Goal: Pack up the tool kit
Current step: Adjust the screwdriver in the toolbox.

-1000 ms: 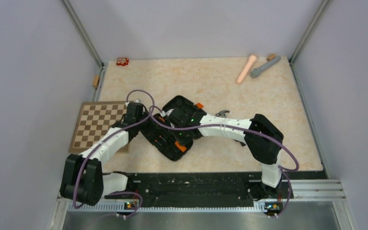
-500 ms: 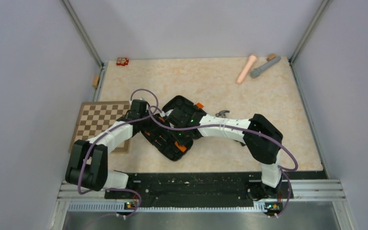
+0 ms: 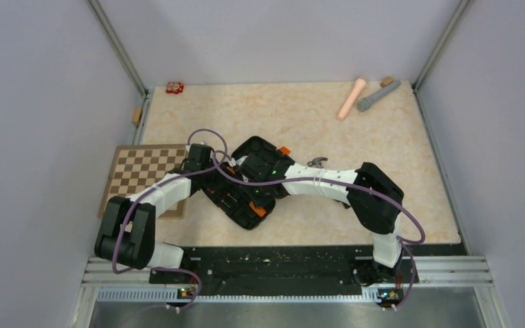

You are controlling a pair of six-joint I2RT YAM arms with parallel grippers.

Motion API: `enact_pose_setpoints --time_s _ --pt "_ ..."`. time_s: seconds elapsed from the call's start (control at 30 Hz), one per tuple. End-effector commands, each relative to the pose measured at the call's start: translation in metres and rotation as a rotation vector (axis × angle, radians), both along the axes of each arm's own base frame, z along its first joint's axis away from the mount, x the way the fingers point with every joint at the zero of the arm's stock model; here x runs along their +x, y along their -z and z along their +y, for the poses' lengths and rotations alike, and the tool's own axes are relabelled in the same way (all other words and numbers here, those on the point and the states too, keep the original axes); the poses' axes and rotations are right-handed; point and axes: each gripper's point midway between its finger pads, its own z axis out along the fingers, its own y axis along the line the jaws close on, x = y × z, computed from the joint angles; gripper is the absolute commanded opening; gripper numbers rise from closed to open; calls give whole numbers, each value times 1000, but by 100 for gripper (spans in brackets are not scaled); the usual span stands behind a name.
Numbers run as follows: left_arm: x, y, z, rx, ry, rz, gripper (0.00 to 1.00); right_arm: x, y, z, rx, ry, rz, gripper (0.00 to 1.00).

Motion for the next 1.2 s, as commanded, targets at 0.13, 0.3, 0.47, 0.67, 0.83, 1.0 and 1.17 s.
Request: enact_pose_setpoints --time_s 0.13,0.3,0.47,0.67,0.83,1.0,1.17 --pt "-17 33 22 103 -55 69 0 -8 31 -17 -90 7 52 12" --pt "-10 18 22 114 -43 31 3 -8 24 -9 -63 -6 60 12" --pt "17 -57 26 155 -21 -150 21 -6 21 -5 -53 -10 53 12" --pt "20 -85 42 266 -3 -169 29 -6 23 -4 -54 -16 55 12" --pt "5 -58 30 196 -23 -75 29 -5 23 -4 -55 -17 55 12" --pt "-2 -39 28 195 -66 -5 25 -6 24 -4 -56 -20 56 11" --pt "-4 -27 23 199 -82 34 21 -7 25 -5 -54 -19 58 11"
